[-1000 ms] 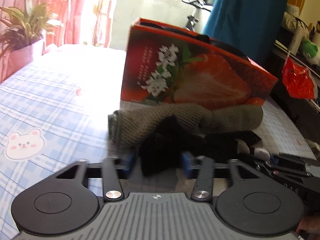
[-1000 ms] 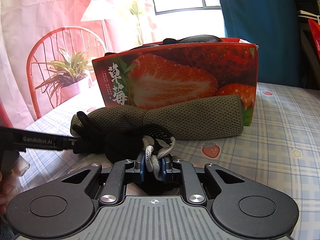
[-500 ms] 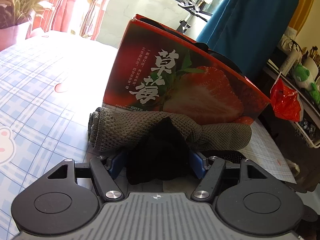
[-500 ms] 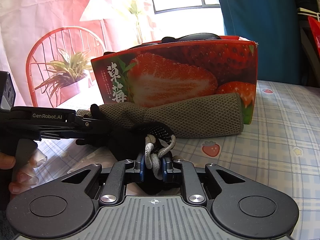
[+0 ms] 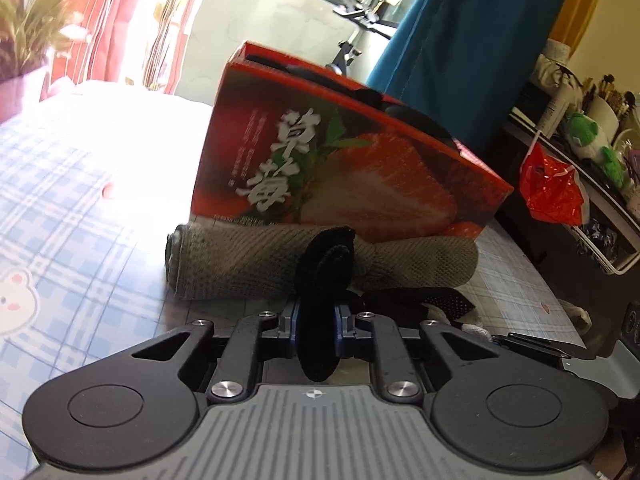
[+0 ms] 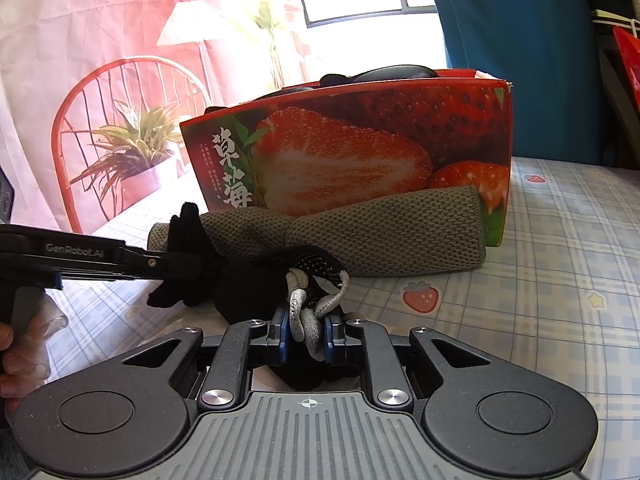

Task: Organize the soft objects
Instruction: 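Lift the gloves with both grippers and carry them over the box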

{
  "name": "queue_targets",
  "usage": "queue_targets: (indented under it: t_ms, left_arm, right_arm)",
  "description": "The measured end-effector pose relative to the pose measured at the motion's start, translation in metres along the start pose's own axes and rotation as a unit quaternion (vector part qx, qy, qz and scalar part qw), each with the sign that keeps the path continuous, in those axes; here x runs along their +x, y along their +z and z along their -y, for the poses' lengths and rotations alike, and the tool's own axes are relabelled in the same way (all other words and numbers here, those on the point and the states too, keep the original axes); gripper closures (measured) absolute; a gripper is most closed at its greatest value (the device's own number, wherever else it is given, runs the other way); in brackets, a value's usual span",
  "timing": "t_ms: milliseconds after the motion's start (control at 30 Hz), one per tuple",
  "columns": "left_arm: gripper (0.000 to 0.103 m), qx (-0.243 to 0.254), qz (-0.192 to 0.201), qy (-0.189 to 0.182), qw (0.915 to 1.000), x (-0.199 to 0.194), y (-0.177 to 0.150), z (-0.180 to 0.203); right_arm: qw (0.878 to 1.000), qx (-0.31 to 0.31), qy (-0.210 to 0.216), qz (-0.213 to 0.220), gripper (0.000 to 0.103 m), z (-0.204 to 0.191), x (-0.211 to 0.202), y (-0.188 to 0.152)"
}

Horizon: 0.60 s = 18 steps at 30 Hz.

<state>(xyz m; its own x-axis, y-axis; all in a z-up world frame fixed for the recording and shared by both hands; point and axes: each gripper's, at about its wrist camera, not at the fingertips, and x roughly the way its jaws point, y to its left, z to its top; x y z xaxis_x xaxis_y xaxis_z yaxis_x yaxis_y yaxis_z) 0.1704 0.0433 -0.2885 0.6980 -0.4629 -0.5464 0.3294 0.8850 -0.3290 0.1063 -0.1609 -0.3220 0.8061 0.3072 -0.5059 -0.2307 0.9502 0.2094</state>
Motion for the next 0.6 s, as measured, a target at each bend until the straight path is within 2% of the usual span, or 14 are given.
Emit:
queue_targets:
  t_ms: [100, 300, 433, 600]
  left_arm:
    - [0.087, 0.029, 0.024, -0.005, 0.9993, -0.015, 0.011, 0.013]
    - [0.087, 0.059, 0.075, -0.018, 0.9953, -0.046, 0.048, 0.039]
    - [0.087, 0.048, 0.098, -0.028, 0.9936, -0.052, 0.081, 0.048]
    - [0.087, 0.032, 0.121, -0.027, 0.9918, -0.046, 0.120, 0.056]
  right_arm:
    - [1.000, 0.009, 0.000, 0.012, 0.091, 0.003, -0.008, 0.004]
    - [0.997, 0.024, 0.010, 0.078, 0.092, 0.006, -0.038, 0.039]
    - [0.993, 0.015, 0.015, 0.117, 0.092, 0.006, -0.053, 0.075]
    - [0.990, -0.004, 0.012, 0.140, 0.092, 0.010, -0.052, 0.123]
